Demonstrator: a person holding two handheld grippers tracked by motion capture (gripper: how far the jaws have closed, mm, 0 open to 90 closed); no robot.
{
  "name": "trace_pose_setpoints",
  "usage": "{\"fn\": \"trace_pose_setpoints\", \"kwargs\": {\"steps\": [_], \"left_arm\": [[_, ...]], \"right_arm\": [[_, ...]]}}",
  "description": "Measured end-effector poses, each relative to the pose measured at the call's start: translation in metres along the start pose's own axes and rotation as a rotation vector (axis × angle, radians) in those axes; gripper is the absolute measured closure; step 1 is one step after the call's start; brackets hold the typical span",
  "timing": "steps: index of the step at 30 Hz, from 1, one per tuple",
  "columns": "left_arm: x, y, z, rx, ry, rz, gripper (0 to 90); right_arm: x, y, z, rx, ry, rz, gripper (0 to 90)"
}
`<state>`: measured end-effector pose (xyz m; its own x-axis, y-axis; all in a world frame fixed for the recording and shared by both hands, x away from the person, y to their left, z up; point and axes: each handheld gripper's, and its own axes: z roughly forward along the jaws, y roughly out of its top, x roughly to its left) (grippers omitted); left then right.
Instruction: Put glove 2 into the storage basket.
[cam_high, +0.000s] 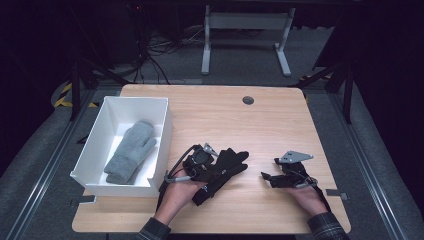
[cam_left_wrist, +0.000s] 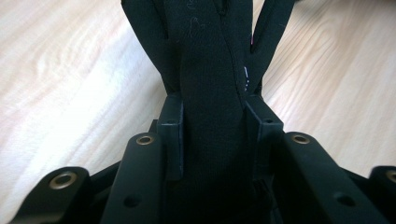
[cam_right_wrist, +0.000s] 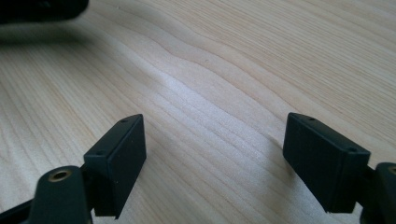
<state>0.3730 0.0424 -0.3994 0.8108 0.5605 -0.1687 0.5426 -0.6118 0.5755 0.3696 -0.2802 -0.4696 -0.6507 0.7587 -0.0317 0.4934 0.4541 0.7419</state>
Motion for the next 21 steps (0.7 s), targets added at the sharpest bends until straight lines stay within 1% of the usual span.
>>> {"fn": "trace_pose_setpoints", "kwargs": {"steps": [4,6,9,12,17,18,21], "left_arm": [[0.000,0.006,-0.013,-0.002,-0.004,-0.011,65.4],[0.000,0.009,-0.021,0.000,0.001,-0.014,65.3],[0.002,0.017,-0.036,-0.016,-0.003,-0.024,65.3],[0.006,0.025,-0.051,-0.045,-0.014,-0.034,65.3],[0.012,0.032,-0.069,-0.054,-0.002,-0.036,65.2],[0.015,0.034,-0.075,-0.056,-0.001,-0.042,65.2],[0.020,0.038,-0.086,-0.060,0.013,-0.045,65.1]], "right_arm": [[0.000,0.000,0.000,0.000,0.000,0.000,21.7],[0.000,0.000,0.000,0.000,0.000,0.001,21.7],[0.000,0.000,0.000,0.000,0.000,0.000,21.7],[0.000,0.000,0.000,0.000,0.000,0.000,21.7],[0.000,0.000,0.000,0.000,0.000,0.000,21.7],[0.000,0.000,0.000,0.000,-0.001,0.000,21.7],[0.000,0.000,0.000,0.000,-0.001,0.000,21.7]]}}
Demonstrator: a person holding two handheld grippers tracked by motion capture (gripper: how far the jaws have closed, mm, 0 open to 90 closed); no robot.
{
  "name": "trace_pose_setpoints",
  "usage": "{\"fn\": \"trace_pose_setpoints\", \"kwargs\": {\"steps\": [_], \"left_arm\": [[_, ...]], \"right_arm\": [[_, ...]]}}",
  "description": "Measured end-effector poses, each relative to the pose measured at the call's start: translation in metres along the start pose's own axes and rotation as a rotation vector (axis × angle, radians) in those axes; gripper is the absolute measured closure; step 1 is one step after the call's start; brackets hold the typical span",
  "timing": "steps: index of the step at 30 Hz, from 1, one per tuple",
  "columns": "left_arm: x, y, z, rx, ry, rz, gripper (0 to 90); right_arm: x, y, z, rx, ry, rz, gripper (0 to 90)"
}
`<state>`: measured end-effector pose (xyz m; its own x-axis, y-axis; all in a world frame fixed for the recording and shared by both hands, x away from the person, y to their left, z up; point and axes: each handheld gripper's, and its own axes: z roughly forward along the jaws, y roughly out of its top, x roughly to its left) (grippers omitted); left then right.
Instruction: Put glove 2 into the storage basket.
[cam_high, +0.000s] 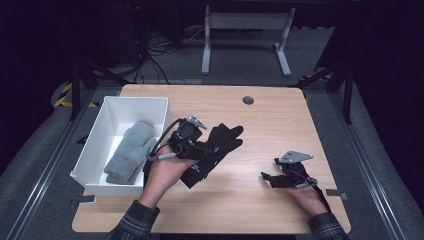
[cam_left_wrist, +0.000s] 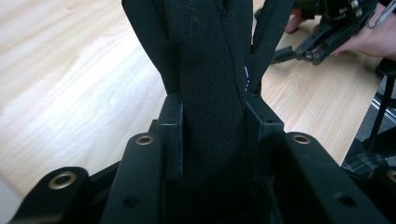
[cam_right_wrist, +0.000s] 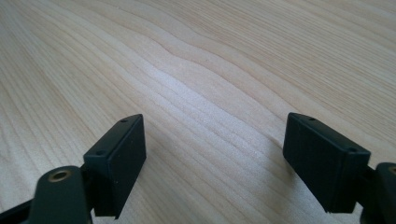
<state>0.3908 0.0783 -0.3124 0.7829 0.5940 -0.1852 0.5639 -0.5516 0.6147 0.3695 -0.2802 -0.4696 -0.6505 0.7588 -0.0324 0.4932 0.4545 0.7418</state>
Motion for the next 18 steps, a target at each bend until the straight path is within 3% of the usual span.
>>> {"fn": "trace_pose_setpoints", "kwargs": {"steps": [12,18], "left_arm": [[0.020,0.009,-0.046,-0.049,0.057,-0.013,65.0],[0.034,0.004,-0.064,-0.070,0.099,-0.049,65.0]], "right_arm": [[0.000,0.000,0.000,0.000,0.000,0.000,21.6],[0.000,0.000,0.000,0.001,-0.001,0.001,21.6]]}}
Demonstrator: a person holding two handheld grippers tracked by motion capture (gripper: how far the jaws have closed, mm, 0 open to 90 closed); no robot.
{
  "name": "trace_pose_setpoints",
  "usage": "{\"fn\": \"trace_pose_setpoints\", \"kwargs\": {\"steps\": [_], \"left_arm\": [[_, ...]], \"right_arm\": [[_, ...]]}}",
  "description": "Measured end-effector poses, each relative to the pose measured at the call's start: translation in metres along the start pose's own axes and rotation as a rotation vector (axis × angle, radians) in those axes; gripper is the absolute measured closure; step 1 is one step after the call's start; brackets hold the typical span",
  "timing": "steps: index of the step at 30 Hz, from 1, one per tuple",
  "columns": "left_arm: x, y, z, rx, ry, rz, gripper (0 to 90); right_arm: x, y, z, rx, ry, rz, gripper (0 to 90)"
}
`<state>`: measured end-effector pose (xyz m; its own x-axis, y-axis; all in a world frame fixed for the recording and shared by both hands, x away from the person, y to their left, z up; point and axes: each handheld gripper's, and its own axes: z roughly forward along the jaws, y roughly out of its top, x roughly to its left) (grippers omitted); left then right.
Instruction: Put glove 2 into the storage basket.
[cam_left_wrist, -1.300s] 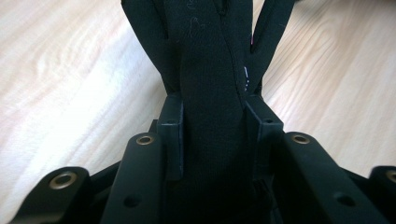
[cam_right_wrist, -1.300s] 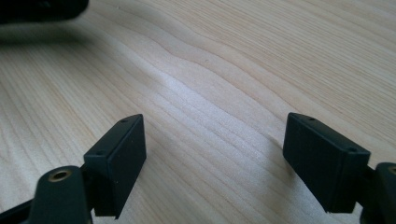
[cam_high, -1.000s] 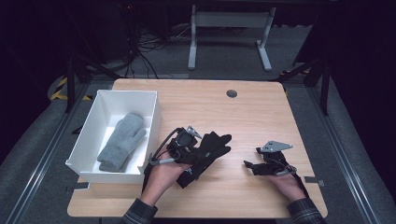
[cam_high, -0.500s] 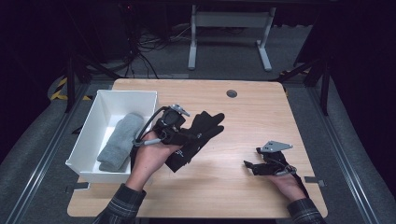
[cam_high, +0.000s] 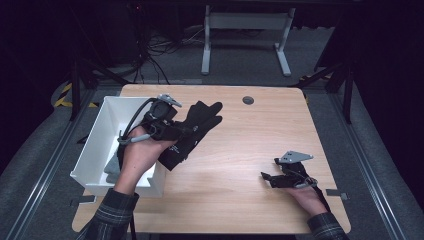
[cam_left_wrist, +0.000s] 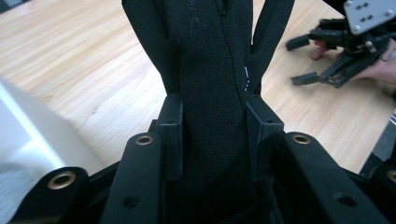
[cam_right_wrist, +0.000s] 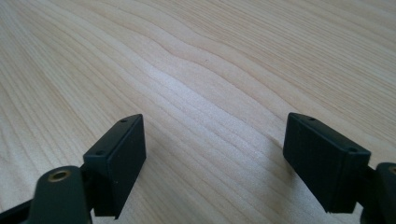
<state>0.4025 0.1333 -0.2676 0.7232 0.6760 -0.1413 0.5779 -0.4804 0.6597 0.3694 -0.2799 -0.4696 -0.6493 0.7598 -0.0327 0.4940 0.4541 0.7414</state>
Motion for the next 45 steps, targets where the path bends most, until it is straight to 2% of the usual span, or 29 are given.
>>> {"fn": "trace_pose_setpoints", "kwargs": {"steps": [7,14,16,19,23,26,30,35,45], "left_arm": [[0.024,-0.011,-0.016,0.012,0.071,-0.052,64.8],[0.051,-0.033,-0.037,-0.015,0.125,-0.131,64.9],[0.055,-0.035,-0.040,-0.018,0.130,-0.138,64.9],[0.065,-0.043,-0.049,-0.024,0.161,-0.169,64.8],[0.077,-0.054,-0.053,-0.006,0.212,-0.206,64.8],[0.087,-0.064,-0.050,0.013,0.229,-0.237,64.8],[0.101,-0.078,-0.036,0.041,0.247,-0.283,64.7],[0.113,-0.086,-0.018,0.074,0.264,-0.316,64.7],[0.132,-0.106,0.014,0.152,0.303,-0.354,63.9]], "right_arm": [[0.000,0.000,0.000,-0.001,0.000,0.000,21.6],[0.000,0.000,0.000,-0.001,0.001,0.002,21.4],[0.000,0.000,0.000,-0.001,0.001,0.001,21.4],[0.000,0.000,0.000,-0.001,0.001,0.002,21.4],[0.000,0.000,0.000,-0.001,0.000,0.001,21.4],[0.000,0.000,0.000,-0.001,0.000,0.002,21.4],[0.000,0.000,0.000,-0.001,0.000,0.002,21.4],[0.000,0.000,0.000,-0.001,-0.001,0.002,21.3],[0.000,0.000,0.000,0.000,-0.001,0.003,21.3]]}}
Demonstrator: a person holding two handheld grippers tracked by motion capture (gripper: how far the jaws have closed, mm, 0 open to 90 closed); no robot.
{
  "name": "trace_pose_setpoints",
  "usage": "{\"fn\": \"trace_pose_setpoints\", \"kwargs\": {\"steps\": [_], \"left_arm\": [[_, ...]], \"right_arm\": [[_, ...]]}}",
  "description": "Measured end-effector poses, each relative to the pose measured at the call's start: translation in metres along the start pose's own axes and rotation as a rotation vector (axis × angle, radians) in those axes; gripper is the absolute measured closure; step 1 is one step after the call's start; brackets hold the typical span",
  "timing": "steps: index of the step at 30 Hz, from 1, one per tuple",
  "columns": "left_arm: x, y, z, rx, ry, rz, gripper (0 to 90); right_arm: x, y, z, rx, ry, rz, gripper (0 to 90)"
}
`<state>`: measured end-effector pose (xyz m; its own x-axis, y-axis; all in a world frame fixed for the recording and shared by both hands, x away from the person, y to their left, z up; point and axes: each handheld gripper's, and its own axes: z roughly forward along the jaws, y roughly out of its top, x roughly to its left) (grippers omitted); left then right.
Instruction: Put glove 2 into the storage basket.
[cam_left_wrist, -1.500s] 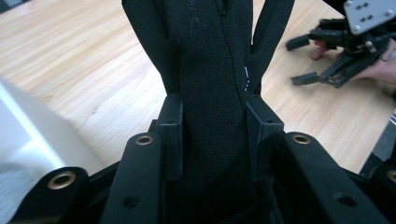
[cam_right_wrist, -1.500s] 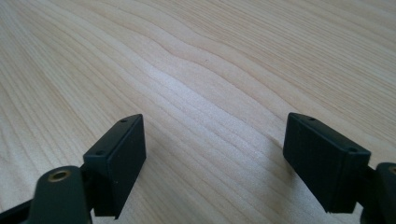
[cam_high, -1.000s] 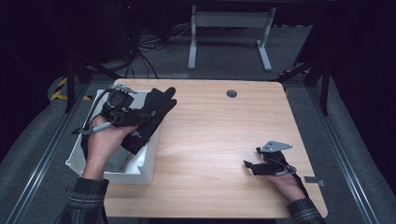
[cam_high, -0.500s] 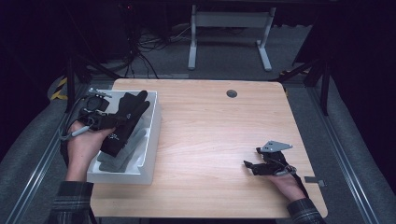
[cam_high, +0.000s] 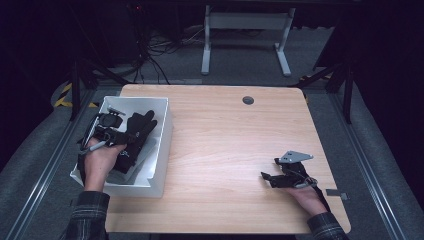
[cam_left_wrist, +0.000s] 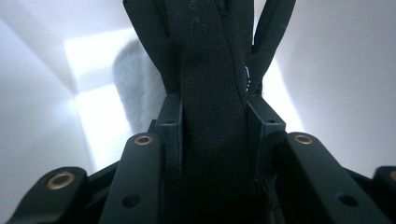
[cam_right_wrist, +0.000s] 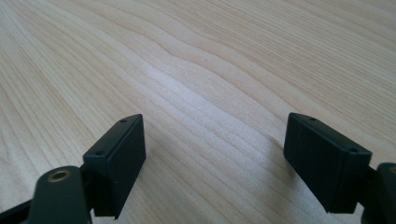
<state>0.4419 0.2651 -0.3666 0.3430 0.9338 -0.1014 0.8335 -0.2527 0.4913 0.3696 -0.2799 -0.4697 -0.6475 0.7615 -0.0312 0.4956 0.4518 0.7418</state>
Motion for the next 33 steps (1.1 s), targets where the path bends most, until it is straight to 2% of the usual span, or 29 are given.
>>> {"fn": "trace_pose_setpoints", "kwargs": {"steps": [5,8,10,15,16,21,27,33], "left_arm": [[0.007,-0.007,0.017,0.012,-0.009,-0.005,62.2],[0.009,-0.007,0.019,0.003,-0.012,-0.007,59.1],[0.009,-0.007,0.018,0.000,0.006,0.002,54.1],[0.009,-0.004,0.014,-0.016,0.005,0.009,41.4],[0.009,-0.004,0.013,-0.025,0.005,0.011,41.4],[0.008,0.001,0.001,-0.066,0.015,0.024,26.8],[0.004,0.006,-0.012,-0.113,-0.001,0.038,22.5],[-0.009,0.013,-0.024,-0.154,-0.050,0.064,20.8]], "right_arm": [[0.000,0.000,0.000,0.000,0.000,0.000,21.4],[0.000,0.000,0.000,0.000,0.000,0.000,21.4],[0.000,0.000,0.000,0.000,0.000,0.000,21.3],[0.000,0.000,0.000,0.000,0.000,0.000,21.3],[0.000,0.000,0.000,0.000,0.000,0.000,21.4],[0.000,0.000,0.000,0.000,0.000,0.000,21.3],[0.000,0.000,0.000,0.000,0.000,0.000,21.3],[0.000,0.000,0.000,0.000,-0.001,0.000,21.3]]}}
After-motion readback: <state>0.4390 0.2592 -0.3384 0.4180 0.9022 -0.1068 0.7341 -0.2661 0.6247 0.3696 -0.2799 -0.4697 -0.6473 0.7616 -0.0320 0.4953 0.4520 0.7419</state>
